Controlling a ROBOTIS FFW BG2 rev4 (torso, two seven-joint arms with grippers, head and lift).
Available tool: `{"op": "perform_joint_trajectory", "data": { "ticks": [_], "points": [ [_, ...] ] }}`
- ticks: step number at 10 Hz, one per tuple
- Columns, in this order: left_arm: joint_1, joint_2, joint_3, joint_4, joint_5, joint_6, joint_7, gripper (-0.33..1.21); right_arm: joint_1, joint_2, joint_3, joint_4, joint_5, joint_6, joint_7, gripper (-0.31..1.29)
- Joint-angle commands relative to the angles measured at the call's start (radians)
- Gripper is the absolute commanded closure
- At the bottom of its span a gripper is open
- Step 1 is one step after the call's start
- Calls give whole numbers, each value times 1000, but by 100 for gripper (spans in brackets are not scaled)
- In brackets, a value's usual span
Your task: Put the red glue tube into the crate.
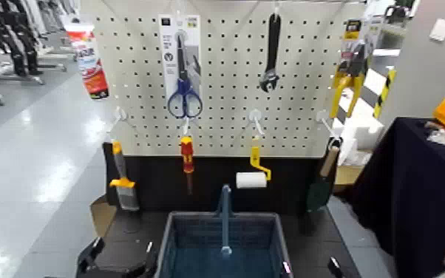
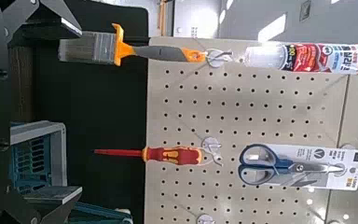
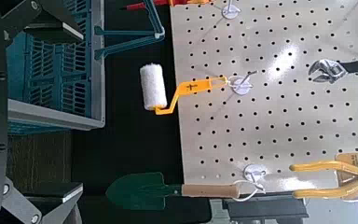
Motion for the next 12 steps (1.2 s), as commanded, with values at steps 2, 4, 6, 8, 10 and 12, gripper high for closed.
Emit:
{"op": "perform_joint_trajectory", "data": {
  "ticks": [2,4,6,8,10,12],
  "points": [
    [-72,0,109,-83,31,223,-115,11,0,1,0,3,-7,3,0,18],
    [-130,0,157,-98,35,295,-196,11,-2,1,0,3,-9,4,1,17],
    [-178,17,189,-109,46,341,-239,11,-3,-1,2,3,-14,4,3,18],
    [-232,38,227,-110,66,381,-293,11,-5,3,2,3,-14,4,3,17],
    [-281,58,256,-112,86,409,-324,11,-6,1,3,3,-20,4,3,18],
    [-330,72,293,-110,104,436,-356,11,-9,1,5,3,-20,4,4,17]
  ]
}}
